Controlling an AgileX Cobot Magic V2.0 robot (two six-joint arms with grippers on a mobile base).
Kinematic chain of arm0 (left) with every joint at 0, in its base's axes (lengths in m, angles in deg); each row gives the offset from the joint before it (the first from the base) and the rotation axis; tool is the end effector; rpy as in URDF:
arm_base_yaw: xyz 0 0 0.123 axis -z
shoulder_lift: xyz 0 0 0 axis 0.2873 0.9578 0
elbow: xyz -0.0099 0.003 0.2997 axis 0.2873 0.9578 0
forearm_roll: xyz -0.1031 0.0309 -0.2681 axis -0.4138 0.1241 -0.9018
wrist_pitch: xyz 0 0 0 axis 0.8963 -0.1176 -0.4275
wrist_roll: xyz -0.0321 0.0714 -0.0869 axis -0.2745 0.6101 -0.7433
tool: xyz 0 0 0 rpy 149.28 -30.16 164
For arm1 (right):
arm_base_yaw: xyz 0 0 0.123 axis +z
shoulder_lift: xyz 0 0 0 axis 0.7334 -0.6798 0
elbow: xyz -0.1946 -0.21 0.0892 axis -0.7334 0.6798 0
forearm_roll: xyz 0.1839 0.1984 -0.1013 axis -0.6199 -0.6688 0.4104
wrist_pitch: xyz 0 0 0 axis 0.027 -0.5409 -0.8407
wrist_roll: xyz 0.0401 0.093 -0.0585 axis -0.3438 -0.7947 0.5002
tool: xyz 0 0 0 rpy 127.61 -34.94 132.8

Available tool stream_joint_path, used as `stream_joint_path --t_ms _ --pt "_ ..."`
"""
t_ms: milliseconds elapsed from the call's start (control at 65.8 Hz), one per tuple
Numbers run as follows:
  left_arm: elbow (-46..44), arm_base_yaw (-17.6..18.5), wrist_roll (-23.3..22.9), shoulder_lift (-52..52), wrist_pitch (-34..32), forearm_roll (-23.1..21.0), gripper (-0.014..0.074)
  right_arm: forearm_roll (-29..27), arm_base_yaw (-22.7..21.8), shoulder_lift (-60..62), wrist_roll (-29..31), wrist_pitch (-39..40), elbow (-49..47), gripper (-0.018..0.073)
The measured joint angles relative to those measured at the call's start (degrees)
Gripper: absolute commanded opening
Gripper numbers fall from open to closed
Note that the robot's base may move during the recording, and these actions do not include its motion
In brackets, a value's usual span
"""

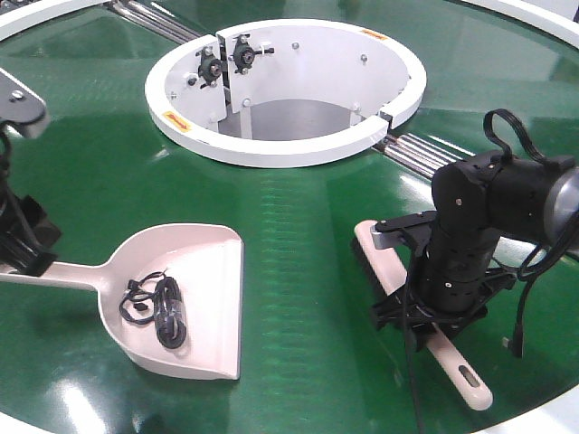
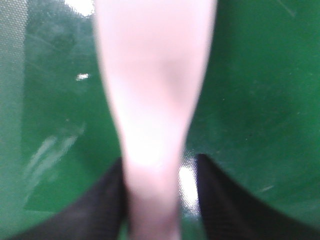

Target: Clean and inspect green conveyor with broom and dustpan

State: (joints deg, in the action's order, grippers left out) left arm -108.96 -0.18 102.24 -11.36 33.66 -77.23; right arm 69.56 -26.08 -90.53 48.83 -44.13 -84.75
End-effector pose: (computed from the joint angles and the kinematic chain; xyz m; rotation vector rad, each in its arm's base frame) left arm 0.2665 -0.0705 0.3566 0.8627 2.4662 0.1321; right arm 0.3243 0.1205 0.1637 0.4272 -3.0801 0.0696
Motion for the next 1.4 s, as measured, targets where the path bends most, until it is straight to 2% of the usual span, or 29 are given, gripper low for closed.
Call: stream_joint_path --t_ms 91,197,471,668,836,987,1109,1398 --pt "0.0 0.0 -1.0 -2.0 0.0 0.0 0.0365 0.0 0.0 0.1 0.0 0.1 0.0 0.0561" --pt "0.0 0.0 -2.5 -4.9 -0.4 0.0 0.0365 0.0 0.0 1.6 0.0 0.3 0.0 0.0601" --pt "0.0 0.0 -7.3 -15.2 -4.6 -0.5 0.0365 0.0 0.0 15.7 0.0 3.9 0.0 0.0578" --pt "1.9 0.0 -8.8 -25.0 -12.3 -3.4 0.0365 0.0 0.0 30.4 0.8 6.9 0.0 0.0568" --pt "8.4 0.0 -8.8 -34.9 -19.3 -3.8 0.0365 0.7 0.0 43.5 2.5 10.5 1.5 0.0564" --pt "18.2 0.0 -8.8 -43.4 -25.6 -3.9 0.0365 0.9 0.0 56.0 2.8 19.0 10.1 0.0564" --pt "26.9 0.0 -8.8 -50.1 -30.0 -4.4 0.0365 1.1 0.0 66.8 3.2 26.0 20.4 0.0564" --pt "41.5 0.0 -8.9 -68.0 -34.2 -8.3 0.0365 1.1 0.0 92.4 5.7 35.1 39.5 0.0564"
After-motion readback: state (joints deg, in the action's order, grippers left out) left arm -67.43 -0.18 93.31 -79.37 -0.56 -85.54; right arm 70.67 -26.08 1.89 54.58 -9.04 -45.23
